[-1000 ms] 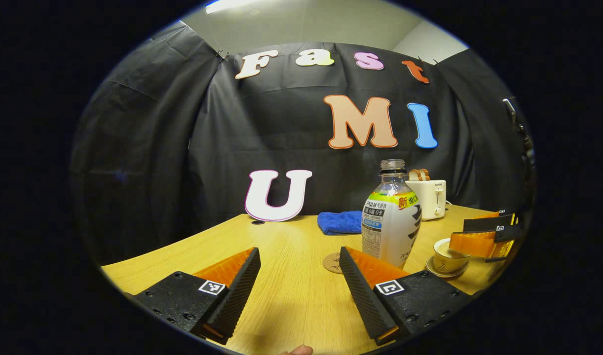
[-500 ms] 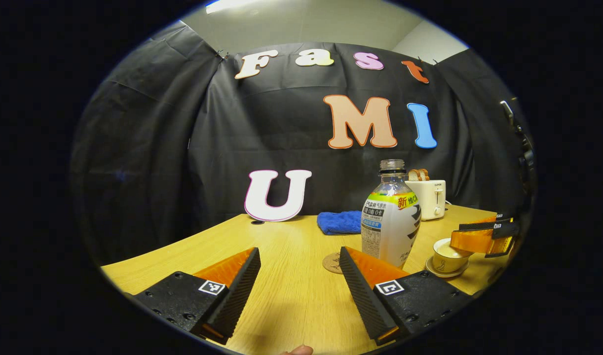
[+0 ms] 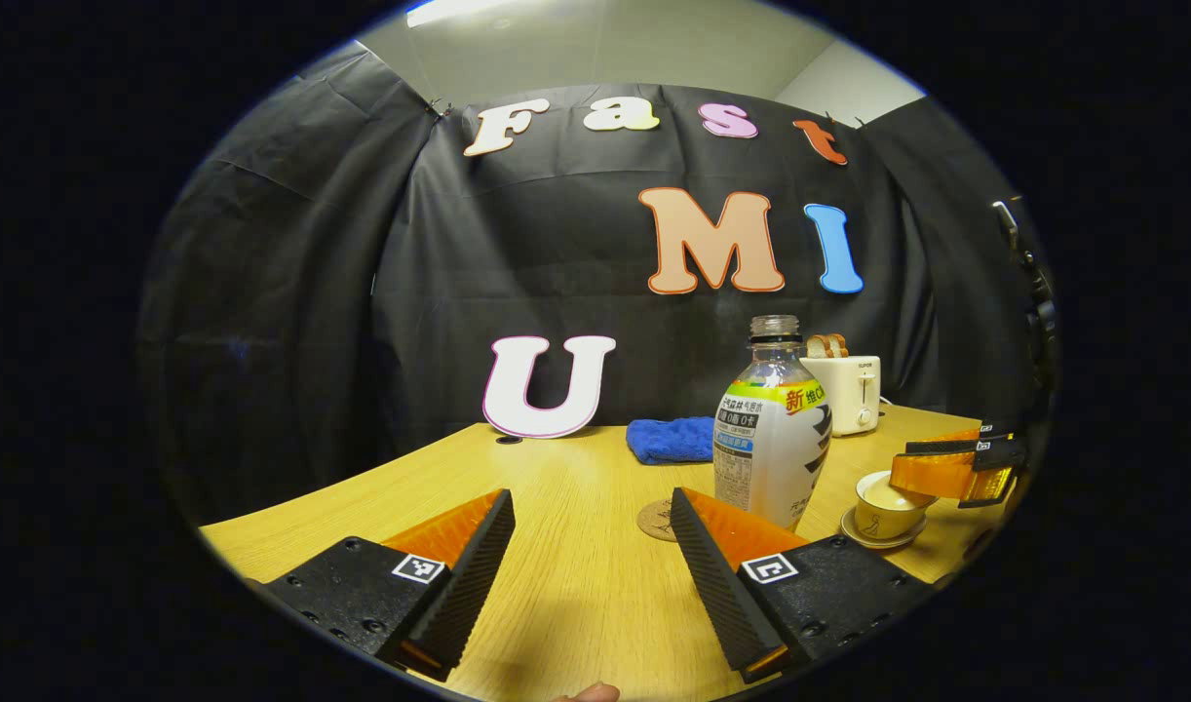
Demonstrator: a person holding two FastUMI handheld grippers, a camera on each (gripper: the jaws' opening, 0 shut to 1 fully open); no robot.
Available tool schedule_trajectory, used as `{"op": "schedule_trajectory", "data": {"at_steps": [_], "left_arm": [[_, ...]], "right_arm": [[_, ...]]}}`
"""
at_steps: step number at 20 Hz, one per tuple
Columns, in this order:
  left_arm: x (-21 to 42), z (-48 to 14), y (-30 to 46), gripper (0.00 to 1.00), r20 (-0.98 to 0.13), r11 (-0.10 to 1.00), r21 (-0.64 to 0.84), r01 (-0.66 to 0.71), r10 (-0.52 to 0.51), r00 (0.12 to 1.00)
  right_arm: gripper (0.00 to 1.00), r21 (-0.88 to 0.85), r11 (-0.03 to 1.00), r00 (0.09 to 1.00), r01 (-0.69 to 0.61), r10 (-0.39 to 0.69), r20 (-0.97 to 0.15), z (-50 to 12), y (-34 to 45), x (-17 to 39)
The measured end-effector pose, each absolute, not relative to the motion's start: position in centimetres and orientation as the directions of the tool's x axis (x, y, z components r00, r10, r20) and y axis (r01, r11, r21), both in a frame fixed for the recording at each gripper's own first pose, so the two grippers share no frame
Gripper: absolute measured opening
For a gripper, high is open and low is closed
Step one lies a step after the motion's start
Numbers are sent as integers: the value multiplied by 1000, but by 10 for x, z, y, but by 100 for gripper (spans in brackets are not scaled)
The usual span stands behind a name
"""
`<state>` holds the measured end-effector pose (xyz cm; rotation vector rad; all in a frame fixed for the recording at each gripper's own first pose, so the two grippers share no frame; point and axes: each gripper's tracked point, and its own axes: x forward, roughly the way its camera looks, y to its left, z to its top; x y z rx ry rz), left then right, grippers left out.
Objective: Open the teacup lid with one hand, grasp the water bottle and pour water into the teacup with the other hand; after pouring, place the water bottle on the coaster and then close the teacup lid.
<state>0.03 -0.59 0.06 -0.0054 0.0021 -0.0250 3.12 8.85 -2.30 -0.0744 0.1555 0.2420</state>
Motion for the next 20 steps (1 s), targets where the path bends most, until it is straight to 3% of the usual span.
{"op": "schedule_trajectory", "data": {"at_steps": [3, 8, 20], "left_arm": [[1, 1, -9, 94, -2, 999, -2, 34, -34, 999], [-9, 1, -31, 94, -6, 991, 26, 134, -134, 991], [-35, -6, -78, 94, -60, 956, -40, 290, -292, 954]], "right_arm": [[31, -31, 970, 964, -240, 234, -129, -13, 85, 31], [30, 26, 972, 969, -233, 234, -84, 4, 72, 24], [31, 73, 978, 980, -196, 197, 5, 48, 28, 11]]}}
